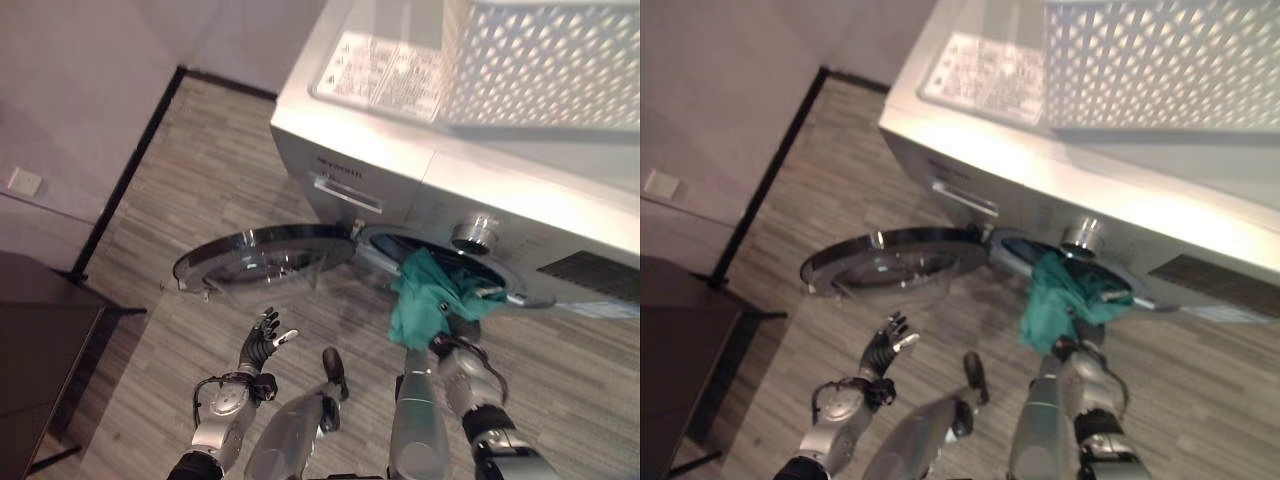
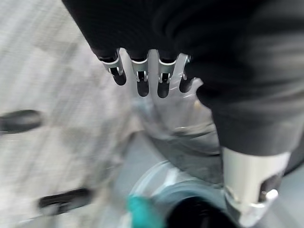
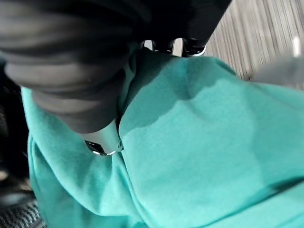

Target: Grab the laundry basket,head to the washer,open it,put in the laundry and shut it.

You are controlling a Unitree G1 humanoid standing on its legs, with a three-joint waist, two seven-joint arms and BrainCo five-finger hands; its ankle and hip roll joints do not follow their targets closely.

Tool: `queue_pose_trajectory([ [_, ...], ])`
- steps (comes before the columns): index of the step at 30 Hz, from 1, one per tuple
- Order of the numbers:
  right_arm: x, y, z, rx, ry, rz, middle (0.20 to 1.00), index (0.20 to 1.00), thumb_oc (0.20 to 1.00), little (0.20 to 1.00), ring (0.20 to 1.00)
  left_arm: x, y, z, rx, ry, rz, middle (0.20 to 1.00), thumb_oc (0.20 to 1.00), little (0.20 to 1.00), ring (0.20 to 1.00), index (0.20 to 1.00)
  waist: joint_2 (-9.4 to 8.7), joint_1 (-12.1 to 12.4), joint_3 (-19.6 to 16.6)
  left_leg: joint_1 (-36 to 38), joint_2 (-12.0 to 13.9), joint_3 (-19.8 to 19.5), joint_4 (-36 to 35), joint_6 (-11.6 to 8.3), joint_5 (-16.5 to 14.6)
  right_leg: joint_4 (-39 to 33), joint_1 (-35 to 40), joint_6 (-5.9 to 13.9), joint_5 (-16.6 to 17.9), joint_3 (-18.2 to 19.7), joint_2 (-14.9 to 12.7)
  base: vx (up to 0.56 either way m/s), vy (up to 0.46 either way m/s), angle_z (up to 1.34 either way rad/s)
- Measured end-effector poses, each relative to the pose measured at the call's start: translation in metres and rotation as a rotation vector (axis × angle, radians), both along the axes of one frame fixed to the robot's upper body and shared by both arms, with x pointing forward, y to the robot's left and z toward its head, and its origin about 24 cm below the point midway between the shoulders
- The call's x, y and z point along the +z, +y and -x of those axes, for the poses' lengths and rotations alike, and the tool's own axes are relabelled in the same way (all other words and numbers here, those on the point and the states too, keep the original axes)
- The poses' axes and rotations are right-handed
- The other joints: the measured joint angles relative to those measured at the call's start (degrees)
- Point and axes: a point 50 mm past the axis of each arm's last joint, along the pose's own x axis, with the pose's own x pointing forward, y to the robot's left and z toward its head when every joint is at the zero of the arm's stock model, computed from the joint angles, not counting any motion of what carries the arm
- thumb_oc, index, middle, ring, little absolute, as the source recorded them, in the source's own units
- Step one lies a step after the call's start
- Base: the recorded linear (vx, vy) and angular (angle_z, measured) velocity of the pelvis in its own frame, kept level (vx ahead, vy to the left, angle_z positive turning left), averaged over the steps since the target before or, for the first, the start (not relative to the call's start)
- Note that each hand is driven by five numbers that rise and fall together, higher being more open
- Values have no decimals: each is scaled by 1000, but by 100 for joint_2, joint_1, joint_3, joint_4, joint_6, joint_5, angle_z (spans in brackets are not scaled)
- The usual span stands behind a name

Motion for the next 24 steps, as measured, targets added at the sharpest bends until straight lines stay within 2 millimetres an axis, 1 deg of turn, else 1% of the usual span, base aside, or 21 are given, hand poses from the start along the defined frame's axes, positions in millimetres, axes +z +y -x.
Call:
queue_pose_trajectory([
  [1,1,9,-2,24,-5,-12,200,200,200,200,200,-2,-1,1,-5,7,-3,1000,1000,1000,1000,1000,-2,3,25,-59,-1,-4,-1,-29,21,20,-62,-52,63,-33,-17,-80,-28,5],
  [2,1,14,-3,38,-8,-17,200,200,200,200,200,-1,-3,0,-9,6,-5,1000,1000,1000,1000,1000,-3,4,30,-92,-1,-17,-5,-38,26,33,-95,-32,107,-34,-22,-72,-19,7],
  [4,0,22,-5,45,-11,-39,200,200,200,200,200,1,-6,-1,-16,-3,6,1000,1000,1000,1000,1000,13,15,44,-190,-3,-48,-12,-60,42,42,-191,-60,181,-48,-23,-58,-3,10],
  [6,4,21,-13,12,-7,-63,200,200,200,200,200,4,-12,-5,-26,-20,22,1000,1000,1000,1000,1000,101,32,81,-328,-24,-98,-9,-65,71,11,-285,-76,284,-172,-68,-30,12,16],
  [8,17,11,-24,-31,-42,-72,200,200,200,200,200,7,-17,-8,-47,-37,22,1000,1000,1000,1000,1000,194,77,123,-373,-66,-147,-30,-69,96,-26,-292,-101,433,-257,-124,-24,21,16],
  [9,29,7,-32,-60,-82,-88,200,200,200,200,200,9,-18,-9,-44,-46,26,1000,1000,1000,1000,1000,228,161,136,-370,-77,-140,-84,-76,104,-57,-310,-133,488,-294,-134,-22,14,5],
  [11,69,-6,-55,-136,-205,-104,200,200,200,200,200,11,-17,-10,-44,-61,32,1000,1000,1000,1000,1000,344,245,148,-490,-84,-159,-104,-82,110,-63,-426,-145,500,-322,-143,-12,-3,2],
  [12,102,-18,-68,-178,-312,-85,200,200,200,200,200,15,-19,-11,-49,-77,40,1000,1000,1000,1000,1000,440,313,188,-588,-93,-162,-111,-85,125,-60,-523,-152,526,-328,-150,-20,-3,7],
  [13,126,-27,-75,-205,-389,-71,200,200,200,200,200,15,-20,-11,-52,-78,43,1000,1000,1000,1000,1000,513,389,211,-622,-108,-178,-125,-79,164,-56,-557,-163,594,-340,-169,-27,0,6],
  [14,133,-32,-76,-221,-411,-70,200,200,200,200,200,15,-21,-11,-56,-78,43,1000,1000,1000,1000,1000,538,422,210,-634,-108,-177,-133,-79,164,-57,-573,-162,594,-340,-169,-23,2,10],
  [15,181,-49,-81,-302,-571,-57,200,200,200,200,200,13,-25,-9,-79,-69,51,1000,1000,1000,1000,1000,660,499,177,-801,-149,-216,-192,-83,190,-27,-768,-161,597,-356,-205,-26,-13,7],
  [16,188,-55,-80,-324,-596,-52,200,200,200,200,200,13,-26,-9,-76,-66,67,1000,1000,1000,1000,1000,660,506,177,-831,-155,-226,-198,-77,195,-27,-788,-158,600,-364,-213,-26,-40,11],
  [18,196,-62,-80,-362,-611,-55,200,200,200,200,200,15,-29,-11,-82,-76,86,1000,1000,1000,1000,1000,663,526,175,-891,-179,-321,-199,-89,236,-25,-815,-137,583,-400,-251,-14,-46,13],
  [20,205,-79,-77,-409,-630,-46,200,200,200,200,200,19,-33,-12,-88,-99,107,1000,1000,1000,1000,1000,686,611,159,-1043,-202,-395,-190,-110,269,-1,-926,-103,555,-485,-302,-22,-71,25],
  [21,214,-90,-77,-456,-637,-72,200,200,200,200,200,19,-34,-12,-93,-102,108,1000,1000,1000,1000,1000,688,692,158,-1199,-220,-467,-181,-117,316,56,-1059,-96,549,-540,-328,19,-160,31],
  [22,230,-101,-79,-494,-651,-90,200,200,200,200,200,19,-35,-11,-102,-101,108,1000,1000,1000,1000,1000,694,824,153,-1385,-238,-509,-168,-111,375,193,-1275,-93,513,-549,-357,32,-211,31],
  [23,241,-106,-80,-510,-667,-106,200,200,200,200,200,19,-36,-11,-106,-101,109,1000,1000,1000,1000,1000,707,879,144,-1491,-255,-581,-167,-123,422,293,-1402,-99,464,-574,-385,60,-209,30],
  [24,248,-116,-79,-540,-676,-129,200,200,200,200,200,19,-38,-10,-112,-99,116,1000,1000,1000,1000,1000,751,935,113,-1628,-262,-708,-164,-177,470,358,-1510,-55,399,-634,-399,15,-172,42],
])
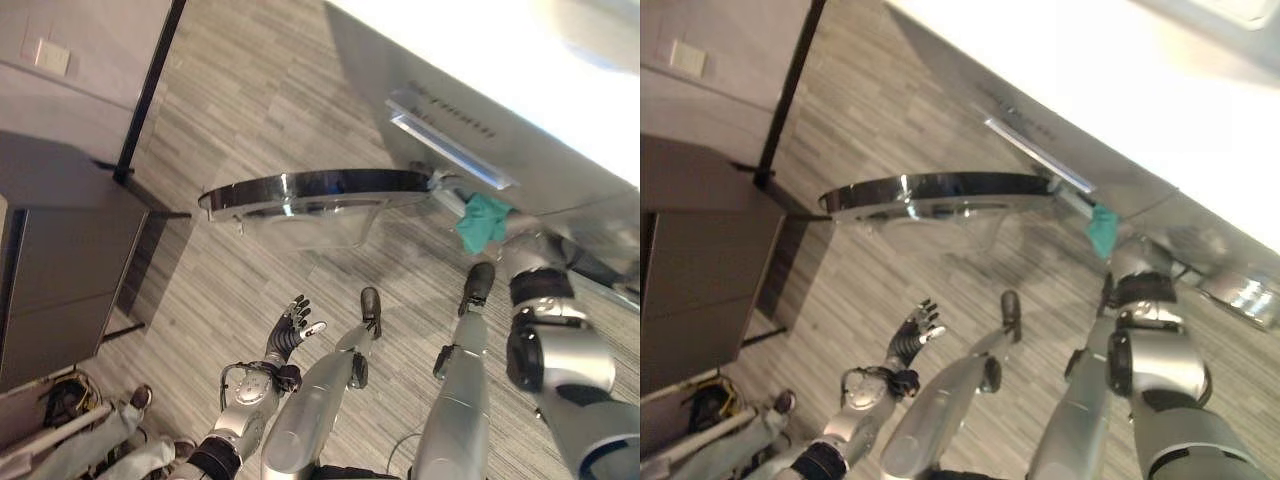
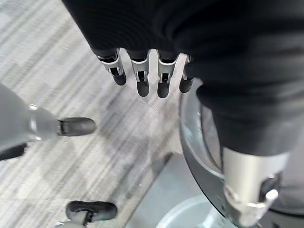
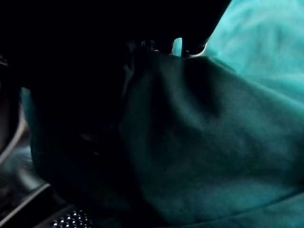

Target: Grab the laundry basket,head to the washer,open it,put in the laundry and shut it.

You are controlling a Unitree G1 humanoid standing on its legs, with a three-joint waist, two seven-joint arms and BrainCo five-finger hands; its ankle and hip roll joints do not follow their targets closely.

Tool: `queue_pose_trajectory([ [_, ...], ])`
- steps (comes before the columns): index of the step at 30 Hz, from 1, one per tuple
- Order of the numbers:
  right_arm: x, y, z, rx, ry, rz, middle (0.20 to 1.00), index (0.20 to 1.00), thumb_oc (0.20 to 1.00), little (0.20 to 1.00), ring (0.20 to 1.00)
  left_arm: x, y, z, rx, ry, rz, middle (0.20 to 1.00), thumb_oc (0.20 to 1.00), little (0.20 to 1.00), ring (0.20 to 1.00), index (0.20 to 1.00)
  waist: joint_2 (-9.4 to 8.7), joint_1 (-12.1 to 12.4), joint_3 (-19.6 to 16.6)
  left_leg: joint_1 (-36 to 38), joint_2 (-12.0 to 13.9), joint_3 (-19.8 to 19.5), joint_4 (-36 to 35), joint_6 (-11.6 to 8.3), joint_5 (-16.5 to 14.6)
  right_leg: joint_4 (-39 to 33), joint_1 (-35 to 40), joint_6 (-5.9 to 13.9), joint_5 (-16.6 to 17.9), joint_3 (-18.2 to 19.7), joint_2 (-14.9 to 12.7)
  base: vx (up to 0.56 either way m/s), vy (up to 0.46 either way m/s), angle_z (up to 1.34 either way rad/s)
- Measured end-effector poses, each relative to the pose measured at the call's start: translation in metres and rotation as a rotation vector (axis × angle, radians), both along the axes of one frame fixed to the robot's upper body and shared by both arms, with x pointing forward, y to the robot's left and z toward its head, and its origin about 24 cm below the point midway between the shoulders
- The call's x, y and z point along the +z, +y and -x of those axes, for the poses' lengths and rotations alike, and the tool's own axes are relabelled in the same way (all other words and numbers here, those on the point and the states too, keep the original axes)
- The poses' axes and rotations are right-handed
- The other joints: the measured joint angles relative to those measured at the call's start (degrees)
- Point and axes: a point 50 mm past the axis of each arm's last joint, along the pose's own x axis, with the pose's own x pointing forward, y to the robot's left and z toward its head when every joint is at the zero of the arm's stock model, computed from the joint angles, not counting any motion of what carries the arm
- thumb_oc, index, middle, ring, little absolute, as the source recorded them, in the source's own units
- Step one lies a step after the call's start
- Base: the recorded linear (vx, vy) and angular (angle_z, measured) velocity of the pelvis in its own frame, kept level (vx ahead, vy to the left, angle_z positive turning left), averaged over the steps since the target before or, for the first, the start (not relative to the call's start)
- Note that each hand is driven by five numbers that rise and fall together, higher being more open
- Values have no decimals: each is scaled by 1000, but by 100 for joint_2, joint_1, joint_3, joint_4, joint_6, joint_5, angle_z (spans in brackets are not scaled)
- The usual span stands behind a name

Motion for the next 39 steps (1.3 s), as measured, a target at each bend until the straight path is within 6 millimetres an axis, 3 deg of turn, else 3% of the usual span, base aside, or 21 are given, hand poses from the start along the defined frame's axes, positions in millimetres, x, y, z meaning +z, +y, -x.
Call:
queue_pose_trajectory([
  [6,40,-70,30,-149,-82,-221,200,200,200,200,200,10,-1,2,-33,-35,24,1000,1000,1000,1000,1000,155,489,-112,-865,-94,-497,-4,-171,308,983,-1076,-161,-334,-200,-215,27,-185,42],
  [9,71,-83,41,-151,-122,-190,200,200,200,200,200,18,7,6,-19,-57,58,1000,1000,1000,1000,1000,230,515,-168,-1314,-158,-592,216,-178,309,1624,-1642,-184,-590,-114,-306,21,-224,33],
  [11,83,-79,39,-126,-121,-149,200,200,200,200,200,23,10,9,0,-74,79,1000,1000,1000,1000,1000,253,458,-186,-1581,-163,-695,405,-178,301,2103,-1979,-236,-892,98,-260,53,-219,37],
  [12,113,-73,41,-98,-156,-73,200,200,200,200,200,31,11,9,-10,-99,106,1000,1000,1000,1000,1000,337,470,-270,-2010,-77,-714,506,-247,252,2644,-2421,-251,-1294,380,-86,63,-192,49],
  [13,140,-63,42,-70,-210,-41,200,200,200,200,200,37,11,8,-9,-122,119,1000,1000,1000,1000,1000,325,418,-281,-2242,-67,-706,464,-582,8,2836,-2729,-251,-1529,466,-55,72,-251,70],
  [14,176,-46,45,-18,-296,25,200,200,200,200,200,42,12,8,-3,-137,125,1000,1000,1000,1000,1000,353,212,-319,-2757,-86,-650,1114,-556,-256,2878,-3054,-293,-1667,481,-158,45,-133,36],
  [15,213,-33,55,15,-385,125,200,200,200,200,200,46,10,6,-13,-153,133,1000,1000,1000,1000,1000,369,352,-333,-3083,81,-674,1940,-420,-377,2972,-3356,-343,-1587,439,-61,60,-154,20],
  [16,246,-24,73,14,-465,204,200,200,200,200,200,48,7,3,-8,-161,151,1000,1000,1000,1000,1000,366,411,-331,-3191,151,-558,1827,-421,-312,3197,-3687,-211,-1685,485,-86,64,-117,6],
  [17,272,-20,92,-8,-532,281,200,200,200,200,200,51,8,2,13,-171,169,1000,1000,1000,1000,1000,346,428,-316,-3348,172,-497,1612,-433,-302,3509,-4020,-220,-1796,677,-65,60,-93,45],
  [19,299,-19,119,-59,-610,355,200,200,200,200,200,55,16,1,36,-183,158,1000,1000,1000,1000,1000,238,318,-232,-3659,203,-580,1571,-465,-251,3411,-4153,-396,-1711,710,39,50,-104,40],
  [21,310,-19,131,-85,-631,388,200,200,200,200,200,53,15,1,30,-167,160,1000,1000,1000,1000,1000,183,412,-193,-3710,281,-676,1753,-516,-146,3307,-4272,-351,-1714,569,96,48,-51,-5],
  [23,310,-29,140,-111,-648,354,200,200,200,200,200,54,16,1,32,-168,159,1000,1000,1000,1000,1000,140,386,-172,-3651,291,-631,1376,-529,-124,3100,-4277,-156,-1773,604,110,50,6,3],
  [24,304,-34,136,-109,-641,320,514,514,514,514,514,53,18,1,31,-166,145,1000,1000,1000,1000,1000,79,378,-129,-3602,292,-662,1333,-509,-132,2957,-4194,-125,-1755,562,138,38,-4,-12],
  [25,297,-38,132,-101,-636,281,1000,1000,1000,1000,1000,52,19,1,30,-162,139,1000,1000,1000,1000,1000,58,392,-116,-3553,298,-693,1310,-493,-126,2886,-4117,-111,-1748,525,156,31,1,-26],
  [26,288,-42,125,-83,-639,224,1000,1000,1000,1000,1000,51,20,1,34,-158,135,1000,1000,1000,1000,1000,35,406,-123,-3460,334,-660,1231,-468,-111,2958,-4063,-23,-1756,515,198,27,-8,-16],
  [27,268,-51,112,-72,-614,138,1000,1000,1000,1000,1000,50,23,2,39,-154,123,1000,1000,1000,1000,1000,-62,335,-129,-3383,325,-551,1271,-460,-94,3492,-4057,-181,-1938,722,181,23,-2,6],
  [28,246,-59,99,-68,-567,56,1000,1000,1000,1000,1000,49,28,2,46,-152,107,1000,1000,1000,1000,1000,-190,263,-148,-3290,287,-537,1287,-479,-82,3419,-3930,-239,-1816,809,194,15,-12,9],
  [31,206,-77,86,-91,-441,-78,1000,1000,1000,1000,1000,49,27,2,42,-142,128,1000,1000,1000,1000,1000,-232,286,-166,-3101,307,-620,1236,-387,97,3241,-3651,-215,-1723,620,176,-2,-1,-13],
  [33,183,-85,80,-116,-263,-39,1000,1000,1000,1000,1000,52,28,2,46,-154,131,1000,1000,1000,1000,1000,-237,209,-163,-2984,296,-533,1206,-345,185,3201,-3509,-267,-1593,628,136,-15,-3,0],
  [34,174,-85,72,-104,-133,75,1000,1000,1000,1000,1000,55,28,0,48,-169,136,1000,1000,1000,1000,1000,-249,87,-155,-2895,274,-513,1197,-357,197,3077,-3360,-375,-1369,607,118,-28,9,-6],
  [39,161,-68,50,-11,-112,260,1000,1000,1000,1000,1000,63,27,-9,39,-203,133,1000,1000,1000,1000,1000,-360,41,-80,-2474,303,-415,1130,-287,143,2799,-2877,-333,-1279,601,188,-22,28,-11],
])
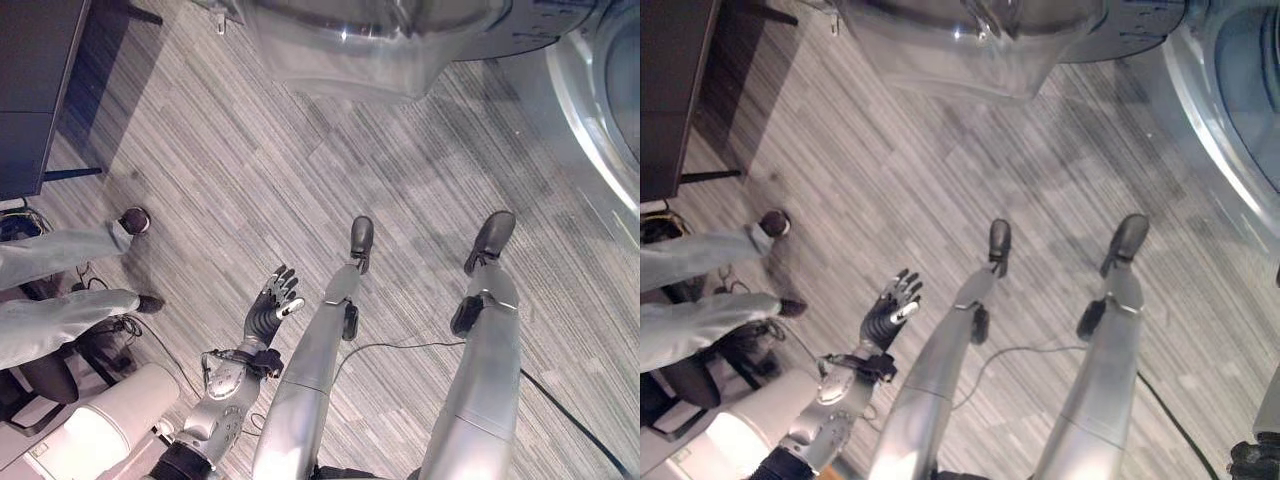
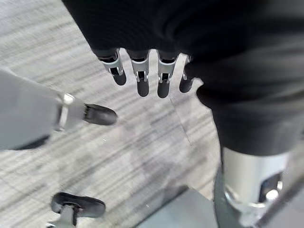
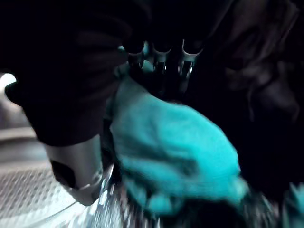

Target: Grab the laundry basket,head to the washer,open it,put in the laundry and shut it.

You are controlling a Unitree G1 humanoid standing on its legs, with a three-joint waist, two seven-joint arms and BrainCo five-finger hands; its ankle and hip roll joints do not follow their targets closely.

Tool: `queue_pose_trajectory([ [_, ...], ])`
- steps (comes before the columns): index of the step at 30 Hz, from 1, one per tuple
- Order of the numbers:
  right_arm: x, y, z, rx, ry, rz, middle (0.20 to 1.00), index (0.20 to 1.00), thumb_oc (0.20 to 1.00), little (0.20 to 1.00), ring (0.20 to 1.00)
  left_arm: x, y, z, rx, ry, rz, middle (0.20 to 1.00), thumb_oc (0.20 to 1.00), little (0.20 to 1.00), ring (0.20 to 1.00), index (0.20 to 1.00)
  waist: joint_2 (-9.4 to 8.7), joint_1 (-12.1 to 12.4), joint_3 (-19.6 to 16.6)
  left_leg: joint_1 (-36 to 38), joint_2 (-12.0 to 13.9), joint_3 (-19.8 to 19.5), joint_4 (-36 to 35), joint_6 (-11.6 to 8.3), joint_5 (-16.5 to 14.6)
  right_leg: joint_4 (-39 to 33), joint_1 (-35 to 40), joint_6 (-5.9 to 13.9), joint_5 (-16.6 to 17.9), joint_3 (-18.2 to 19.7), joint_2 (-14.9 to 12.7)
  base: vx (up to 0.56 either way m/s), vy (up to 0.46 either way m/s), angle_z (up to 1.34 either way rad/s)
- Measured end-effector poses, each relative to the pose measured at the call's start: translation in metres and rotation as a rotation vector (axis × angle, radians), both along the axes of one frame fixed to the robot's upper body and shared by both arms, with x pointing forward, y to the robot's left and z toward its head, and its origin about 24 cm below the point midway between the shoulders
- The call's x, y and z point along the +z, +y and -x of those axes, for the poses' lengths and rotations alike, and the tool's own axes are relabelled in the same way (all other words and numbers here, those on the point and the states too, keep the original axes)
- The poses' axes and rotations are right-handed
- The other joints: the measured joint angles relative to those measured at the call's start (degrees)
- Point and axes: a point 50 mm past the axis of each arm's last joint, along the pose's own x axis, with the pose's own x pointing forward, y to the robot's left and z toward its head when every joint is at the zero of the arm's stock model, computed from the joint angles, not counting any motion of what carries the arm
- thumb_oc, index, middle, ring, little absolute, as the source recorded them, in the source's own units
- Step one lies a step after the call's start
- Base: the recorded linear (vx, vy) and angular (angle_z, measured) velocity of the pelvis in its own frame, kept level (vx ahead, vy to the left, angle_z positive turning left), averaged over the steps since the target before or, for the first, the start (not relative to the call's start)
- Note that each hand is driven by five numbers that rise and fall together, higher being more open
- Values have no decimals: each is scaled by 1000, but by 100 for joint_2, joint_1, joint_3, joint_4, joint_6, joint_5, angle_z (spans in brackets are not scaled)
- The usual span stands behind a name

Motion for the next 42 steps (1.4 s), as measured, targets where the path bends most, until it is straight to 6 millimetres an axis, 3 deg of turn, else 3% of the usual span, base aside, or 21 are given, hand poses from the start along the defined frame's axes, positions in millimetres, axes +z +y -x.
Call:
queue_pose_trajectory([
  [1,-6,14,-10,50,-40,46,1000,1000,1000,1000,1000,0,1,-2,4,-1,-6,1000,1000,1000,1000,1000,-26,-42,16,134,14,-8,-27,16,-28,-87,161,13,4,-17,20,-23,6,-13],
  [2,-16,42,-23,151,-86,113,1000,1000,1000,1000,1000,-2,5,-4,21,8,-19,1000,1000,1000,1000,1000,-95,-111,7,287,41,-10,-60,21,-59,-207,355,35,3,-39,46,-33,4,-18],
  [3,-31,50,-30,170,-57,119,1000,1000,1000,1000,1000,-4,6,-5,26,13,-29,1000,1000,1000,1000,1000,-192,-147,-16,424,57,27,-120,21,-67,-298,483,59,15,-43,68,-36,13,-16],
  [4,-49,54,-30,177,-59,94,1000,1000,1000,1000,1000,-4,8,-5,41,11,-24,1000,1000,1000,1000,1000,-219,-159,-4,510,75,-5,-133,4,-88,-379,611,92,-9,-60,102,-38,38,-16],
  [5,-77,81,-21,265,-198,47,1000,1000,1000,1000,1000,-7,18,-3,85,26,-29,1000,1000,1000,1000,1000,-274,-246,31,669,149,-85,-202,-4,-100,-587,881,27,67,-230,152,-26,58,-14],
  [7,-106,100,-22,273,-260,-77,1000,1000,1000,1000,1000,-13,26,-4,104,52,-65,1000,1000,1000,1000,1000,-323,-406,62,974,203,-63,-352,-9,-97,-820,1214,11,176,-291,214,-19,65,-19],
  [9,-128,106,-27,242,-209,-139,1000,1000,1000,1000,1000,-12,29,-4,112,41,-69,1000,1000,1000,1000,1000,-324,-415,60,1408,222,26,-560,-2,-102,-1012,1595,42,217,-264,249,-16,68,-20],
  [12,-145,110,-28,223,-184,-157,1000,1000,1000,1000,1000,-12,36,-6,137,35,-77,1000,1000,1000,1000,1000,-316,-379,51,1613,277,32,-671,-4,-101,-1193,1831,32,260,-296,321,-18,81,-11],
  [14,-172,115,-30,222,-122,-210,1000,1000,1000,1000,1000,-18,39,-4,142,63,-92,1000,1000,1000,1000,1000,-318,-356,54,1955,320,37,-729,-20,-119,-1350,2205,25,297,-304,348,-101,87,-13],
  [21,-189,115,-34,225,-73,-248,1000,1000,1000,1000,1000,-21,38,-1,135,70,-118,1000,1000,1000,1000,1000,-309,-314,48,2173,323,26,-706,-13,-128,-1448,2482,22,355,-314,383,-21,23,-2],
  [23,-212,124,-32,261,-34,-276,1000,1000,1000,1000,1000,-24,38,-1,134,87,-128,1000,1000,1000,1000,1000,-326,-347,52,2297,359,15,-686,-36,-150,-1479,2640,14,361,-327,433,17,-1,-2],
  [26,-271,148,-12,362,113,-291,1000,1000,1000,1000,1000,-29,36,1,128,111,-140,1000,1000,1000,1000,1000,-364,-383,52,2824,460,36,-665,-67,-322,-1605,3210,8,320,-364,528,76,30,-14],
  [27,-312,147,7,360,263,-305,1000,1000,1000,1000,1000,-30,33,2,124,109,-149,1000,1000,1000,1000,1000,-418,-465,27,3284,523,14,-690,-76,-429,-1702,3728,29,247,-455,580,130,103,-10],
  [28,-334,150,25,391,329,-262,1000,1000,1000,1000,1000,-33,34,5,131,119,-147,1000,1000,1000,1000,1000,-499,-512,-17,3493,530,22,-727,-78,-481,-1788,3954,38,230,-476,613,114,142,-16],
  [31,-381,180,78,558,487,-148,1000,1000,1000,1000,1000,-50,47,19,148,187,-217,1000,1000,1000,1000,1000,-988,-801,-374,4010,602,207,-866,-45,-615,-2042,4410,48,219,-371,678,77,122,-37],
  [33,-404,188,102,604,585,-145,1000,1000,1000,1000,1000,-56,50,20,142,212,-251,1000,1000,1000,1000,1000,-1298,-1027,-574,4303,605,330,-866,-60,-711,-2229,4677,83,283,-272,760,97,177,-57],
  [34,-422,189,122,639,690,-104,1000,1000,1000,1000,1000,-61,56,23,150,232,-280,1000,1000,1000,1000,1000,-1513,-1053,-793,4658,597,596,-944,2,-798,-2459,4901,67,289,-118,740,61,139,-76],
  [37,-439,184,141,648,801,-70,1000,1000,1000,1000,1000,-66,59,29,155,252,-279,1000,1000,1000,1000,1000,-1489,-1084,-1162,4842,593,955,-1058,105,-860,-2874,5142,188,237,-474,531,38,119,-69],
  [42,-456,184,165,703,900,-87,1000,1000,1000,1000,1000,-82,64,45,174,327,-285,1000,1000,1000,1000,1000,-1254,-1187,-1493,5215,328,1125,-1124,198,-924,-3115,5476,261,685,-435,300,55,120,-14],
])
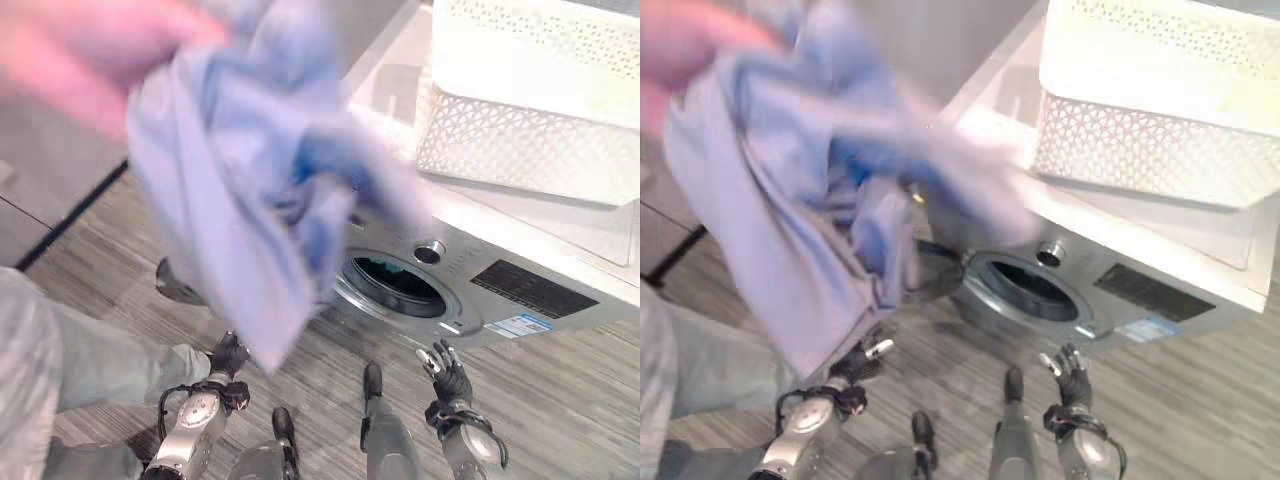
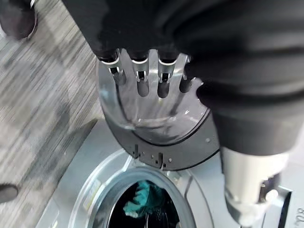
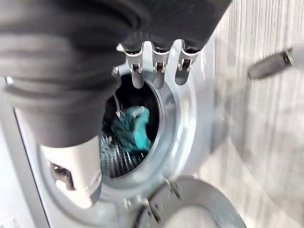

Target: Grab the laundry basket,head to the washer,open it,put in the laundry and shut it.

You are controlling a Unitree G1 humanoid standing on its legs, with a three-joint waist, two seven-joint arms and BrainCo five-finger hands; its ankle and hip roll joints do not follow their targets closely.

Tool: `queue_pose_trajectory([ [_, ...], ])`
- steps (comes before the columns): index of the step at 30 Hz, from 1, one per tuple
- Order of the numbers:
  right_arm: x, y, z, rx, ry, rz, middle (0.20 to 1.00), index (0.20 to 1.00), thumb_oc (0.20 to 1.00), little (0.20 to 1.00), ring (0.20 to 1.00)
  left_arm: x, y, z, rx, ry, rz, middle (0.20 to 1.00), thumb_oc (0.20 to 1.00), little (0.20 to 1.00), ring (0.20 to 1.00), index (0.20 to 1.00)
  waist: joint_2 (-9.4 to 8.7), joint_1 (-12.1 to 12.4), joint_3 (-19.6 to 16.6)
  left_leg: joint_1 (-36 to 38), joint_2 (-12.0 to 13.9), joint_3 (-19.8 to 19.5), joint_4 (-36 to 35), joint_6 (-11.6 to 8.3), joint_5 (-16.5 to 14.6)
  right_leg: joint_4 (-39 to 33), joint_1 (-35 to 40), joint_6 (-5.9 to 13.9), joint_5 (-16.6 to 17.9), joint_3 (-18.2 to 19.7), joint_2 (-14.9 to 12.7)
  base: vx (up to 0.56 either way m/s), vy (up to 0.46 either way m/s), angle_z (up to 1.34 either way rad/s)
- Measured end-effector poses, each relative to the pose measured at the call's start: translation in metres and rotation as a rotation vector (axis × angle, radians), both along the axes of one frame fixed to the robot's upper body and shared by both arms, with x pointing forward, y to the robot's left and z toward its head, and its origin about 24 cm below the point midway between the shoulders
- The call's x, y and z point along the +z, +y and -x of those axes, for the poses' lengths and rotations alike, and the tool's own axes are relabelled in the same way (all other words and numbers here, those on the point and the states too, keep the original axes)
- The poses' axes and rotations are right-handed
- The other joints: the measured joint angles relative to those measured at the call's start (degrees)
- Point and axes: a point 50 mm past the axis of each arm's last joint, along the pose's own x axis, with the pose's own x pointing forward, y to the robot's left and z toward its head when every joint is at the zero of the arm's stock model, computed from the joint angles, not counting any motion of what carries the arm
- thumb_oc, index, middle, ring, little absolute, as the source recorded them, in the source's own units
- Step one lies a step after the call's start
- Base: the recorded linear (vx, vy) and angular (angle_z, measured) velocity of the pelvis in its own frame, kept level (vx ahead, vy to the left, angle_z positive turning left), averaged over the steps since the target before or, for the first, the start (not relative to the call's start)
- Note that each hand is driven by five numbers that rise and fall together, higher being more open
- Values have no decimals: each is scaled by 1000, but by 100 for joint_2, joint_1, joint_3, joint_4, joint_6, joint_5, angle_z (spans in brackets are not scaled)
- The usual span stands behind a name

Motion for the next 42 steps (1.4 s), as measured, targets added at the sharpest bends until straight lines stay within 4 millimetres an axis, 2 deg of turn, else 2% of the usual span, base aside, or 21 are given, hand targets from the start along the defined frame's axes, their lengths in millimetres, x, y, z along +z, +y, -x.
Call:
queue_pose_trajectory([
  [1,-4,-2,6,-8,26,7,956,956,956,956,956,-3,2,5,8,17,-2,1000,1000,1000,1000,1000,5,-37,-22,178,-30,29,-49,3,-16,3,109,20,91,37,-6,99,126,-13],
  [3,-11,-15,22,-68,75,21,934,934,934,934,934,-11,4,18,21,57,-1,1000,1000,1000,1000,1000,62,-76,-196,397,-21,63,-160,-5,-27,9,253,45,104,83,19,58,64,-19],
  [5,-17,-36,40,-165,131,43,893,893,893,893,893,-18,6,32,29,98,-6,1000,1000,1000,1000,1000,62,-156,-414,588,-26,245,-309,-9,-33,-10,279,66,88,237,64,43,55,-41],
  [6,-20,-44,45,-211,153,50,922,922,922,922,922,-21,6,36,26,112,-12,1000,1000,1000,1000,1000,34,-170,-475,643,-24,302,-357,-9,-31,-11,294,70,85,305,77,55,44,-34],
  [7,-23,-51,55,-254,183,60,1000,1000,1000,1000,1000,-22,5,38,19,119,-12,1000,1000,1000,1000,1000,9,-289,-565,678,-31,328,-359,-16,-38,-16,274,75,80,329,88,59,44,-21],
  [10,-20,-78,77,-408,217,99,1000,1000,1000,1000,1000,-27,5,48,35,158,4,1000,1000,1000,1000,1000,-113,-460,-717,1007,-18,455,-550,-1,-42,-93,453,168,-3,384,125,47,39,-24],
  [16,12,-113,53,-603,61,177,1000,1000,1000,1000,1000,-25,-1,39,57,133,55,1000,1000,1000,1000,1000,-98,-640,-814,1090,-3,725,-632,22,-41,-189,449,312,-100,507,140,34,3,-26],
  [18,54,-130,29,-675,-126,222,1000,1000,1000,1000,1000,-26,-8,37,76,133,93,1000,1000,1000,1000,1000,32,-652,-863,1233,-9,816,-773,-4,-22,-204,465,305,-93,615,199,41,-35,-19],
  [19,90,-144,15,-701,-284,298,1000,1000,1000,1000,1000,-24,-16,31,50,119,108,1000,1000,1000,1000,1000,128,-697,-928,1254,-2,796,-809,-3,-26,-197,510,288,-68,620,199,38,-74,-4],
  [20,107,-151,9,-707,-346,345,1000,1000,1000,1000,1000,-21,-18,27,42,105,116,1000,1000,1000,1000,1000,158,-705,-941,1303,-2,777,-832,-5,-25,-202,557,274,-40,617,202,34,-82,11],
  [22,166,-173,-1,-745,-527,511,1000,1000,1000,1000,1000,-12,-26,11,16,55,135,1000,1000,1000,1000,1000,216,-592,-966,1323,32,666,-820,-33,-45,-244,679,252,88,568,218,29,-71,27],
  [23,209,-177,-3,-764,-699,634,1000,1000,1000,1000,1000,-7,-30,3,-5,30,136,1000,1000,1000,1000,1000,218,-558,-966,1311,71,538,-825,-70,-10,-273,724,180,142,453,269,20,-54,36],
  [24,226,-174,-7,-765,-771,665,1000,1000,1000,1000,1000,-7,-30,2,-9,28,135,1000,1000,1000,1000,1000,223,-512,-958,1315,96,517,-819,-127,24,-301,752,165,149,425,306,26,-107,22],
  [27,261,-161,-18,-728,-927,715,1000,1000,1000,1000,1000,-10,-33,6,-24,52,136,1000,1000,1000,1000,1000,185,-394,-932,1300,196,486,-828,-177,58,-430,836,118,174,351,349,21,-99,7],
  [30,320,-149,-23,-662,-1157,827,1000,1000,1000,1000,1000,-11,-35,7,-53,59,133,1000,1000,1000,1000,1000,168,-211,-925,1323,262,380,-966,-237,136,-466,864,40,194,220,418,19,-91,18],
  [31,332,-146,-24,-646,-1204,842,1000,1000,1000,1000,1000,-12,-36,7,-57,63,131,1000,1000,1000,1000,1000,161,-195,-928,1328,280,317,-1024,-247,177,-480,879,28,185,146,428,14,-82,17],
  [33,374,-126,-35,-551,-1367,886,1000,1000,1000,1000,1000,-14,-40,10,-98,77,115,1000,1000,1000,1000,1000,144,-111,-915,1324,300,292,-1023,-250,188,-493,881,33,173,119,472,0,-88,12],
  [34,383,-119,-37,-511,-1409,908,1000,1000,1000,1000,1000,-15,-43,11,-112,84,114,1000,1000,1000,1000,1000,120,-45,-926,1324,315,273,-1024,-254,195,-484,895,26,171,118,487,1,-93,5],
  [36,400,-104,-54,-366,-1414,989,1000,1000,1000,1000,1000,-18,-45,14,-132,106,116,1000,1000,1000,1000,1000,-12,43,-880,1325,345,259,-1049,-236,181,-512,943,-6,150,89,492,4,-62,6],
  [38,414,-104,-65,-264,-1345,1147,1000,1000,1000,1000,1000,-19,-46,16,-161,114,117,1000,1000,1000,1000,1000,-96,80,-872,1314,371,158,-1049,-252,204,-511,994,-19,140,-25,483,4,-64,21],
  [42,443,-109,-98,-205,-1204,1281,1000,1000,1000,1000,1000,-23,-39,20,-194,144,79,1000,1000,1000,1000,1000,-308,149,-864,1313,423,127,-1046,-266,214,-512,1016,-37,129,-69,514,9,-58,9],
])
